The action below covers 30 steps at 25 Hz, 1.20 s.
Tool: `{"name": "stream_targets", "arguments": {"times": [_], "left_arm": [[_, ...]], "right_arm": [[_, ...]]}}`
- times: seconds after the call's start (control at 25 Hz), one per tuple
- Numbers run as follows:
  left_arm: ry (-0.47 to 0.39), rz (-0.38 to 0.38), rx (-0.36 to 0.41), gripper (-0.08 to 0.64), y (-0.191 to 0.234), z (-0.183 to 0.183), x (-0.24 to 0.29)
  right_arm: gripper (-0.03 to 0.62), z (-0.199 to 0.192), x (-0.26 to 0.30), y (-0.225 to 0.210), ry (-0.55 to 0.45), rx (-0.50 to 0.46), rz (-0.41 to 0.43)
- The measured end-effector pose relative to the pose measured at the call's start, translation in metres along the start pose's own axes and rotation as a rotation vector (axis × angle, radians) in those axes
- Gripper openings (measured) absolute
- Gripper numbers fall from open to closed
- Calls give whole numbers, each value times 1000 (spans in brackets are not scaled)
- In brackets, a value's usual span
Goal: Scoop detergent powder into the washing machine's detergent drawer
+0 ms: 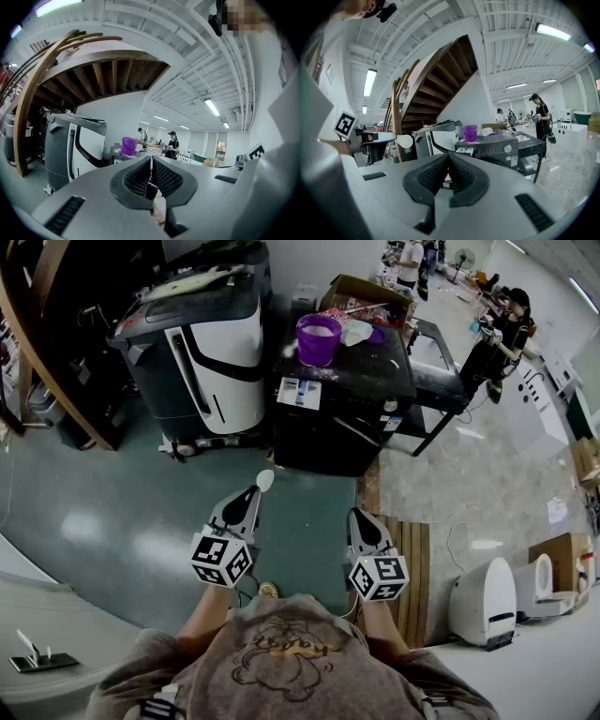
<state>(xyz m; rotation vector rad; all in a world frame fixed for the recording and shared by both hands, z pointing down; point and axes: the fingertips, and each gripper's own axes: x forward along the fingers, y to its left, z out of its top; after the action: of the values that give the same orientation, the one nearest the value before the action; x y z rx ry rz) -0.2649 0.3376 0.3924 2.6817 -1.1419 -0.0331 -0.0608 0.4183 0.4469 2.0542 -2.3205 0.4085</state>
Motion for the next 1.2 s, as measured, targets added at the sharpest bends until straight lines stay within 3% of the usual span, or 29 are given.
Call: {"name": "stream_targets", "arguments": {"times": [0.32,0.6,1.2], "left_arm": [[2,-23,-5,23,20,3,-3],[6,-73,15,23,36,-2,-3],[21,-110,27,23,64,-3,43]], "right_arm": [[0,-5,17,23,0,50,0],[0,-17,24,48,3,31,-20],[0,-20,69,31,2,46,-54]]}}
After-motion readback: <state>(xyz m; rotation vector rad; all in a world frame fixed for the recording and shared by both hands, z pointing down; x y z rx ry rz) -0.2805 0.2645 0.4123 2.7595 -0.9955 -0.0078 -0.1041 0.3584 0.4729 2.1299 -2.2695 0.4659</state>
